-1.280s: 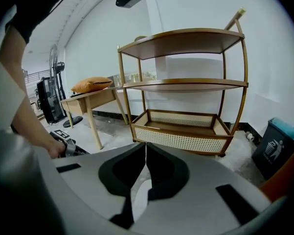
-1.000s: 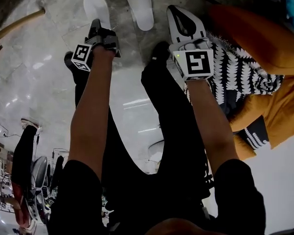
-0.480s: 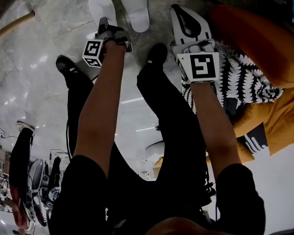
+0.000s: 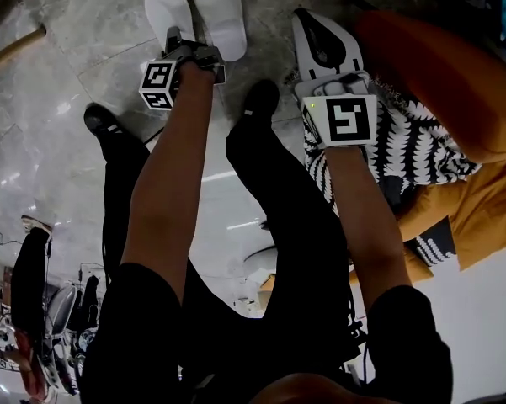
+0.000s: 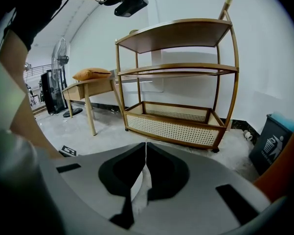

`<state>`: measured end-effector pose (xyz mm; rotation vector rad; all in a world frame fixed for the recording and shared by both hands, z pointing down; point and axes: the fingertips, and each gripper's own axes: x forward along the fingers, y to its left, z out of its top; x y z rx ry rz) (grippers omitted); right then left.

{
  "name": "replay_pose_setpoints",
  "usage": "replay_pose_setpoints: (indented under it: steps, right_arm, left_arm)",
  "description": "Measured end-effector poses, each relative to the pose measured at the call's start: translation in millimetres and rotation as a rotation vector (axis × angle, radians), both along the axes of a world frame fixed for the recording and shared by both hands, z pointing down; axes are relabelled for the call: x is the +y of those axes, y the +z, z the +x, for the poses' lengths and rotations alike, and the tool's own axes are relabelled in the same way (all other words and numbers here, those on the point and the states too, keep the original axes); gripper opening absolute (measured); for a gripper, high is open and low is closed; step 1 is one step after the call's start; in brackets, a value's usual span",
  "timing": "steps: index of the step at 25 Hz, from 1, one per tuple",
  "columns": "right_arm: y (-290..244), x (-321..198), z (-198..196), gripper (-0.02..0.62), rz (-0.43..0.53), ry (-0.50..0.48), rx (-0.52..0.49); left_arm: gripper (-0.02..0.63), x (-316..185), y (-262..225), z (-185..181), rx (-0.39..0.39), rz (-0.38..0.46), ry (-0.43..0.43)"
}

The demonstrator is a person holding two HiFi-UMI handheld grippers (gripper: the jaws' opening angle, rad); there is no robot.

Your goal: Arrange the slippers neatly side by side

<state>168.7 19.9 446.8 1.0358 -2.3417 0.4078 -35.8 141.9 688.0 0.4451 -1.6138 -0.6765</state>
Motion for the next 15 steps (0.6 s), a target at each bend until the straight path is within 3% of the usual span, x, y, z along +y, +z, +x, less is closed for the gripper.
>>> replay_pose_setpoints:
  steps: [15]
  right_arm:
    - [3,0,15,0.034,0.0,0.017,0.018]
  left_arm:
    - [0.022,-22,3,16,0.039,0.028,0.137]
